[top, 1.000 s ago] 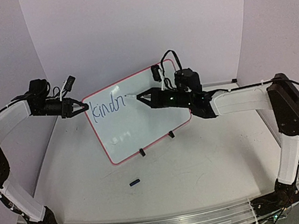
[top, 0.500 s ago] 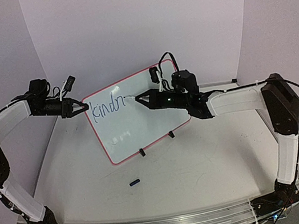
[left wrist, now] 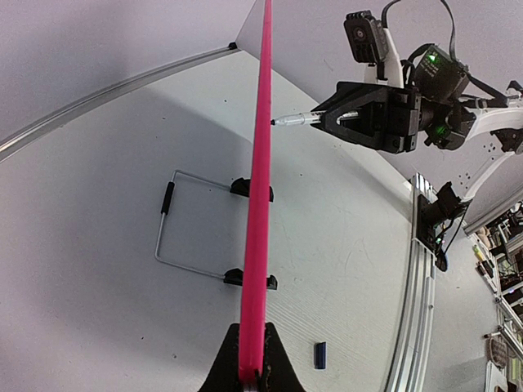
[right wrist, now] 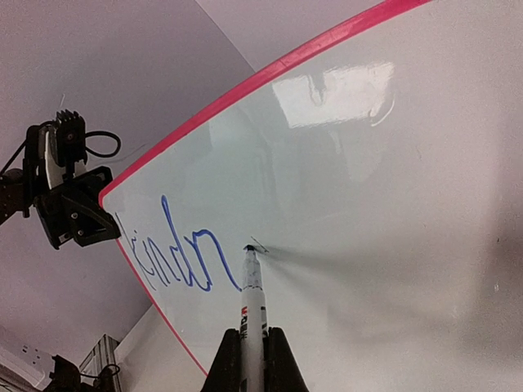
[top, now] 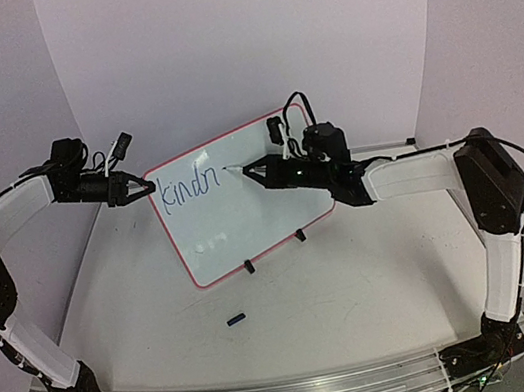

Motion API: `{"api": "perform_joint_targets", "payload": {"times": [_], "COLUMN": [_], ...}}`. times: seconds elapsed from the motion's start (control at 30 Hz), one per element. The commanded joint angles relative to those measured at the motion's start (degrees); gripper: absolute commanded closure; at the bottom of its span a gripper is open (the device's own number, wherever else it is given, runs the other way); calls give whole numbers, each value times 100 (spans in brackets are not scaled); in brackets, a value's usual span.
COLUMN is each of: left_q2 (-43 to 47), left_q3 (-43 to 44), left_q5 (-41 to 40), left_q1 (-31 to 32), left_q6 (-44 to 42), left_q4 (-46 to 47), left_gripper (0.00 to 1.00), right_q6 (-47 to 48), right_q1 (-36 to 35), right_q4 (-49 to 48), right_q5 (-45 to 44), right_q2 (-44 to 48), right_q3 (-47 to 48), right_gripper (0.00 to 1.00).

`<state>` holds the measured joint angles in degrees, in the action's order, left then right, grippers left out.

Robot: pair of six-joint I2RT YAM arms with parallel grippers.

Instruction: Write a sentence on the whiteboard

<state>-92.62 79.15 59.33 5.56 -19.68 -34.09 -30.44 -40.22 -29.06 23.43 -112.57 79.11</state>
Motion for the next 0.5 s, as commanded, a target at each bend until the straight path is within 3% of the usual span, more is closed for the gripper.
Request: {"api": "perform_joint_targets", "payload": {"times": [0.0, 0.47], "left_q2": [133, 150], "left_q3": [109, 101], "left_q5": [-248, -250], "left_q1": [50, 50], "left_q6": [-248, -258], "left_q4": [-212, -213], "left_gripper": [100, 100], "right_q6": [-41, -18], "right_q1": [71, 120], "right_q4": [-140, -207], "right_q5": [-140, -174], "right_q2": [60, 60], "right_q3": [41, 234], "right_gripper": [100, 100]}}
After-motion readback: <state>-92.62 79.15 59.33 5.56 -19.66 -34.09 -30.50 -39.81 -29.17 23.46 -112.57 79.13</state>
